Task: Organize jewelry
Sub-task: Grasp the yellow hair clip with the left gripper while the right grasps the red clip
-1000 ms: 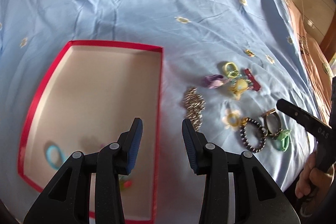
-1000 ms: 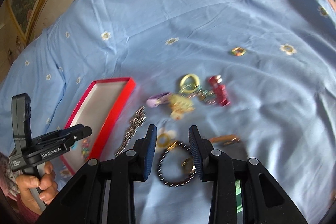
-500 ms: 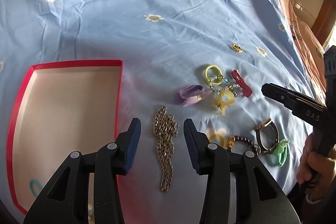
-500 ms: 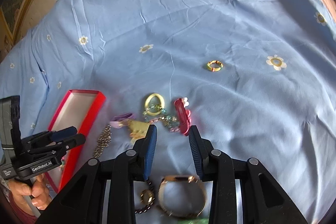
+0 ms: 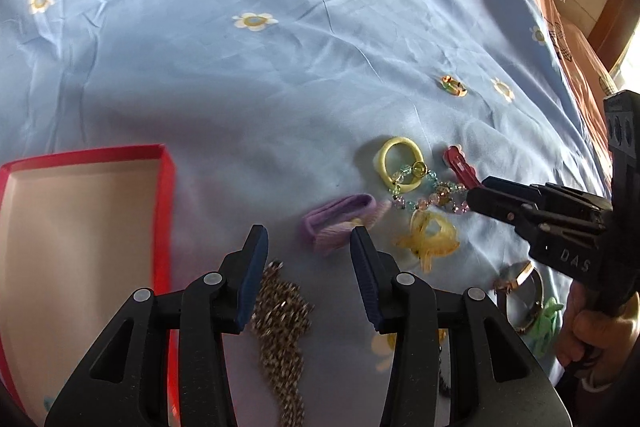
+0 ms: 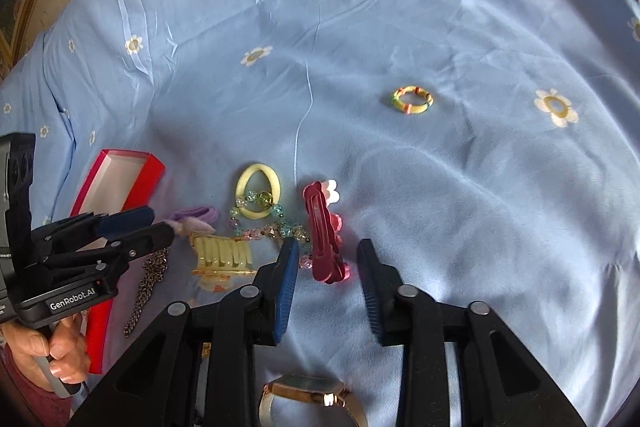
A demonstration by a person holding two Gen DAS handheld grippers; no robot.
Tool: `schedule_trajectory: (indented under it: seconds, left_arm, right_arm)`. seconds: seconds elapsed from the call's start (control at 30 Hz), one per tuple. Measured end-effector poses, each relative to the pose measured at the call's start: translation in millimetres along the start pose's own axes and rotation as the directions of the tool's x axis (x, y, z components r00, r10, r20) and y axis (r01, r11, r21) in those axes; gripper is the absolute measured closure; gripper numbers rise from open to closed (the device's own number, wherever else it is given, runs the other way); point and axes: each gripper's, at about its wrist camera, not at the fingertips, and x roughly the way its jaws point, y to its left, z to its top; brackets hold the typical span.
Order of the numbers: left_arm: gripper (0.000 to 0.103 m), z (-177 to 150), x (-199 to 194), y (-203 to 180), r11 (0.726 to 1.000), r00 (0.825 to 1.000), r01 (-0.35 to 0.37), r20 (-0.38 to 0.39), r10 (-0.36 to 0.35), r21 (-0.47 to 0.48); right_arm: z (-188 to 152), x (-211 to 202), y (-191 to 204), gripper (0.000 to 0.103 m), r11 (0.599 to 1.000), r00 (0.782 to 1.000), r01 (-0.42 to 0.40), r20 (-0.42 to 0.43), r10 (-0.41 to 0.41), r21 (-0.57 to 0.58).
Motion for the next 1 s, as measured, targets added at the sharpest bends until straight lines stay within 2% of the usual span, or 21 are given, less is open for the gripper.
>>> schedule_trajectory:
  seconds: [0.1, 0.17, 0.2, 0.27, 0.63, 0.7, 0.77, 0.87, 1.0]
  left_arm:
    - [0.064, 1.2, 9.4, -2.6, 1.0, 1.0, 0.0, -0.013, 0.0, 0.003]
    - [0.086, 0.4, 14.2, -2.4, 1.0, 1.0, 0.017, -0.022, -0.017, 0.0]
    - [0.088, 0.5, 15.0, -2.1, 1.0, 1.0, 0.022, -0.023, -0.022, -0.002]
    - [0.103, 0.2, 13.5, -1.3, 0.999, 0.999, 0.033, -0.016, -0.033, -0.004]
    - [0.103, -10.8, -19.2, 14.7, 0.995, 0.996, 0.082, 0.037, -0.08, -0.057]
    - [0.101, -9.6, -21.4, 13.2, 0.989, 0.991, 0.13, 0.029, -0.128, -0.072]
    - [0.085, -7.9, -23.3, 7.2, 0.987, 0.989, 0.144, 0.033, -0.142, -0.064]
    - [0.069, -5.4, -22.6, -11.2, 0.989, 0.989, 0.145, 0.04, -0.143, -0.028]
    - [0.062, -3.9, -8.5, -34.6, 0.99, 0.99, 0.139, 0.015, -0.139, 0.009]
  right_arm:
    - [-0.8, 4.2, 2.4, 0.082, 1.0, 1.0, 0.002, -0.009, -0.002, -0.018]
    - [-1.5, 5.0, 3.8, 0.084, 1.0, 1.0, 0.001, -0.008, -0.001, -0.026]
    - [-2.1, 4.5, 5.0, 0.084, 0.999, 1.0, 0.002, -0.006, -0.003, -0.032]
    - [-3.0, 3.7, 7.0, 0.084, 0.999, 1.0, -0.002, -0.005, 0.002, -0.037]
    - [-13.2, -10.3, 31.1, 0.084, 0.997, 0.998, -0.06, 0.023, 0.061, -0.047]
    - [-14.7, -15.8, 33.1, 0.084, 0.998, 0.998, -0.049, 0.042, 0.051, -0.046]
    - [-14.7, -21.3, 31.5, 0.084, 0.998, 0.997, -0.043, 0.056, 0.045, -0.035]
    - [-16.3, -34.0, 21.6, 0.084, 1.0, 0.996, -0.017, 0.085, 0.018, -0.017]
    - [-18.9, -45.7, 1.9, 0.084, 0.999, 0.995, -0.011, 0.101, 0.007, 0.034]
